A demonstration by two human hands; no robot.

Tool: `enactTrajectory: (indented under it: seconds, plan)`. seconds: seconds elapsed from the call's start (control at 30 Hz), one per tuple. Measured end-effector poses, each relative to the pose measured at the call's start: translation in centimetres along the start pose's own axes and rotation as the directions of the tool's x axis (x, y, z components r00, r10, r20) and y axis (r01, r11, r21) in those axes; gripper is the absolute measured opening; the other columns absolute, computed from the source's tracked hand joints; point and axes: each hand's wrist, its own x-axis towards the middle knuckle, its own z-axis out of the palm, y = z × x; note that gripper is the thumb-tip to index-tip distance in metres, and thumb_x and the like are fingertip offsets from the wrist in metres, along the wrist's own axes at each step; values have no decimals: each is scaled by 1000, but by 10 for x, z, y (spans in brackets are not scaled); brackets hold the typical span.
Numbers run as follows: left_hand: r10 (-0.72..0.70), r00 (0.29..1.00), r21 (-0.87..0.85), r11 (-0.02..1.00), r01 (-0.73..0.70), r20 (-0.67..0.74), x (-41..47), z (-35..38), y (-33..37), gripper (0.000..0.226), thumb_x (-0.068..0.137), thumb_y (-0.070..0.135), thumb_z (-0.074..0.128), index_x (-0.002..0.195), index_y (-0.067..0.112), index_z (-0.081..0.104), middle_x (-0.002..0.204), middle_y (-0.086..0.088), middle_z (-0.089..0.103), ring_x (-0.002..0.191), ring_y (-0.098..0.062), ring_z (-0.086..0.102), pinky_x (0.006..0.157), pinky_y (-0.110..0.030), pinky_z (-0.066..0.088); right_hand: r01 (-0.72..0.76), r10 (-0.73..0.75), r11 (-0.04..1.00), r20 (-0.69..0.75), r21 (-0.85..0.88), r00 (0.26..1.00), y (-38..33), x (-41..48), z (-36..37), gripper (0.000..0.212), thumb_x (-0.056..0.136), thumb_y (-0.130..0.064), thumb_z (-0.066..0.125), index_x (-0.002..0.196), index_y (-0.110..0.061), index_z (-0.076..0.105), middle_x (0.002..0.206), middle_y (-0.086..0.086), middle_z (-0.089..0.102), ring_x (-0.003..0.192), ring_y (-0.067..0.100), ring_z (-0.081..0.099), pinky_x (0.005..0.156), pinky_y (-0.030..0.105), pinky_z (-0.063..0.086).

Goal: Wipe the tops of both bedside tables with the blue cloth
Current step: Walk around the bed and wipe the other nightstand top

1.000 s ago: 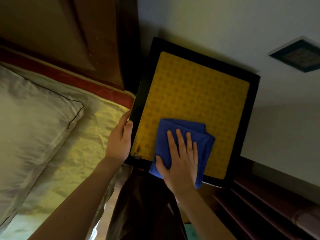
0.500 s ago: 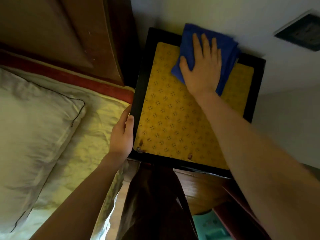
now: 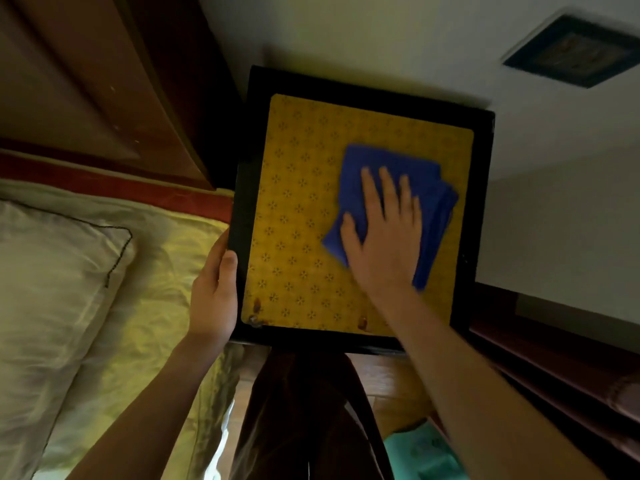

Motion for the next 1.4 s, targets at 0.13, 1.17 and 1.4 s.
enactTrajectory:
  seconds: [0.13, 1.17, 1.4]
  plan:
    - [14, 1000, 10, 1000, -14, 7, 1, 1, 0, 47, 98, 41, 37, 139, 24, 49, 132, 1, 62, 124, -15, 56, 106, -42, 44, -87, 92, 995, -101, 48, 991, 2, 93, -2, 63, 95, -52, 25, 151, -26, 23, 159, 1, 24, 148, 26, 15, 121, 41, 10]
    - [20, 1000, 15, 1000, -20, -6, -5, 5, 10, 37, 103, 26, 35, 133, 16, 55, 112, 10, 65, 102, -2, 61, 83, -11, 45, -4, 12, 998, -104, 70, 995, 74, 108, -24, 63, 94, -57, 25, 151, -28, 25, 157, -1, 29, 147, 25, 19, 120, 41, 13]
    - [0, 1000, 105, 995, 3, -28, -7, 4, 13, 41, 102, 34, 34, 133, 16, 54, 128, -7, 63, 116, -22, 57, 92, -29, 42, -51, 55, 997, -71, 60, 996, 93, -12, -17, 61, 96, -54, 31, 151, -28, 24, 158, -1, 27, 148, 26, 16, 120, 43, 14]
